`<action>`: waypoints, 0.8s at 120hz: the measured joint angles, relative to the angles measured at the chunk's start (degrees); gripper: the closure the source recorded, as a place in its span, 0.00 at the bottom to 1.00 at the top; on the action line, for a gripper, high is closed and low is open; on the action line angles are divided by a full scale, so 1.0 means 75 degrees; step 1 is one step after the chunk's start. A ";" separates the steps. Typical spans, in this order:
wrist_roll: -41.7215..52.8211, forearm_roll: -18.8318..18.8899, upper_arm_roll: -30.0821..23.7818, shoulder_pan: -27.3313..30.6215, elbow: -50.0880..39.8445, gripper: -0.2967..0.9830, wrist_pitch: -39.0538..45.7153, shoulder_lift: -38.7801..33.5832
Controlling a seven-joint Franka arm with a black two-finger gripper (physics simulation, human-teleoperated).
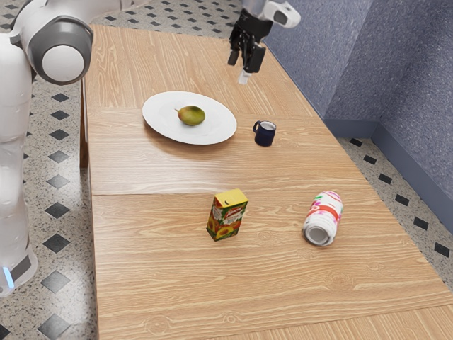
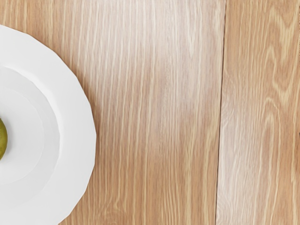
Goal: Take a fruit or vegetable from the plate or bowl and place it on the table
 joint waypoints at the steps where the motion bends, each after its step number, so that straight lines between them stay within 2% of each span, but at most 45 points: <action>1: 0.0010 0.0000 0.0000 0.0000 0.0000 0.23 0.0024 0.0000; 28: 0.0239 0.0012 -0.0019 0.0002 0.0174 0.23 0.0411 -0.0038; 42: 0.0319 0.0076 0.0037 -0.0103 0.0831 0.23 0.0439 -0.0780; 50: 0.0361 0.0179 0.0419 -0.0375 0.0925 0.23 0.0419 -0.0960; 62: 0.0417 0.0240 0.1532 -0.0950 0.0890 0.23 0.0410 -0.0619; 67: 0.0437 0.0241 0.1757 -0.0603 0.0809 0.23 0.0416 -0.0412; 81: 0.0484 0.0023 0.1948 0.1174 0.0727 0.23 0.0479 0.0029; 96: 0.0523 -0.0142 0.1968 0.1623 0.0716 0.23 0.0543 0.0317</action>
